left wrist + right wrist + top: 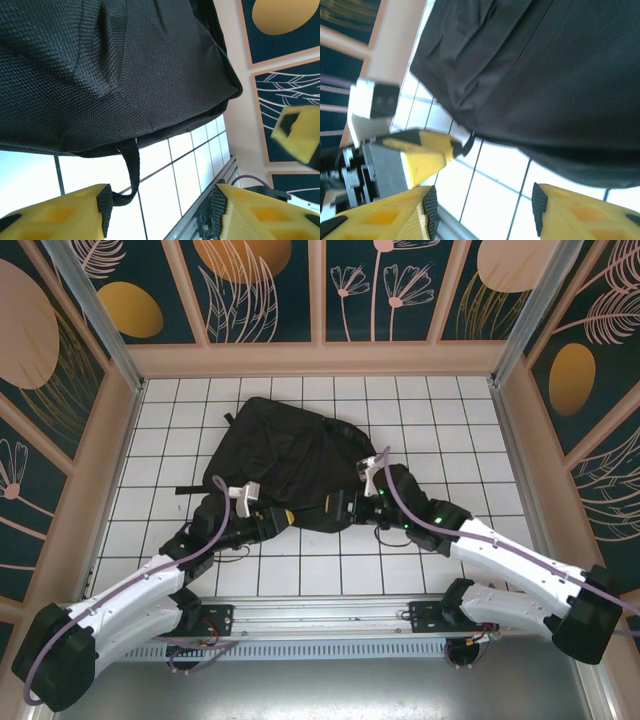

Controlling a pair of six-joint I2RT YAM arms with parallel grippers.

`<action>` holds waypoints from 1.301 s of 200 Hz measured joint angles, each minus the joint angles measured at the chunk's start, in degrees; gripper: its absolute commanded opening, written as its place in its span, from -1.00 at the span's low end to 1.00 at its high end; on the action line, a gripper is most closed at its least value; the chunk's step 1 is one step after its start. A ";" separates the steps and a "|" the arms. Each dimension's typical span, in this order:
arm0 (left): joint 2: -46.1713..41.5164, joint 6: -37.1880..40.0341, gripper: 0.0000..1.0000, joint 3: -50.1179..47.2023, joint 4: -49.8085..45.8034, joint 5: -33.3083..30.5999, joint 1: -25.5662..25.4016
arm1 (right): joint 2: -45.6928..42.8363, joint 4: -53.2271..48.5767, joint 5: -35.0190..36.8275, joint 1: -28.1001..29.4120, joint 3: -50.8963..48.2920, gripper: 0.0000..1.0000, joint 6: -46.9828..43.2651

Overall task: Pack the student bag
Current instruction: Zip the student bag at the center of the table.

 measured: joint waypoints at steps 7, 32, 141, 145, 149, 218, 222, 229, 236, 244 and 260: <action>0.07 0.00 0.14 0.00 0.00 0.00 -0.17 | 1.05 1.57 -1.70 0.28 -1.09 0.10 1.01; 0.07 0.00 0.15 0.00 0.11 -0.02 -0.22 | 4.61 5.55 -6.49 0.48 -3.93 0.11 4.11; -0.33 -1.11 0.24 -2.69 5.79 0.28 -0.70 | 21.97 20.74 -14.01 0.20 -2.86 0.16 17.33; -0.33 -1.31 0.25 -2.84 6.19 0.33 -0.70 | 21.99 20.85 -13.90 0.20 -2.73 0.16 17.57; -0.33 -1.42 0.25 -2.97 6.58 0.48 -0.70 | 21.99 20.85 -13.46 0.20 -2.56 0.16 17.68; 5.11 -2.38 0.34 -2.89 12.92 1.97 -3.48 | 11.26 15.39 -2.49 -0.59 -2.12 0.18 17.64; 5.62 -2.38 0.35 -2.86 13.14 1.99 -3.76 | 10.14 14.80 -1.66 -0.76 -2.12 0.18 17.62; 6.38 -2.38 0.37 -2.82 13.57 2.01 -4.13 | 8.35 13.97 -0.48 -1.11 -2.16 0.18 17.64; 7.04 -2.38 0.39 -2.71 13.88 2.03 -4.50 | 6.88 13.33 0.57 -1.46 -2.21 0.18 17.62; 7.54 -2.38 0.40 -2.54 14.21 2.14 -4.81 | 5.29 12.28 1.64 -1.88 -2.23 0.18 17.62; 7.93 -2.36 0.41 -1.79 14.32 2.21 -5.38 | 3.39 11.08 2.93 -2.47 -2.54 0.17 17.38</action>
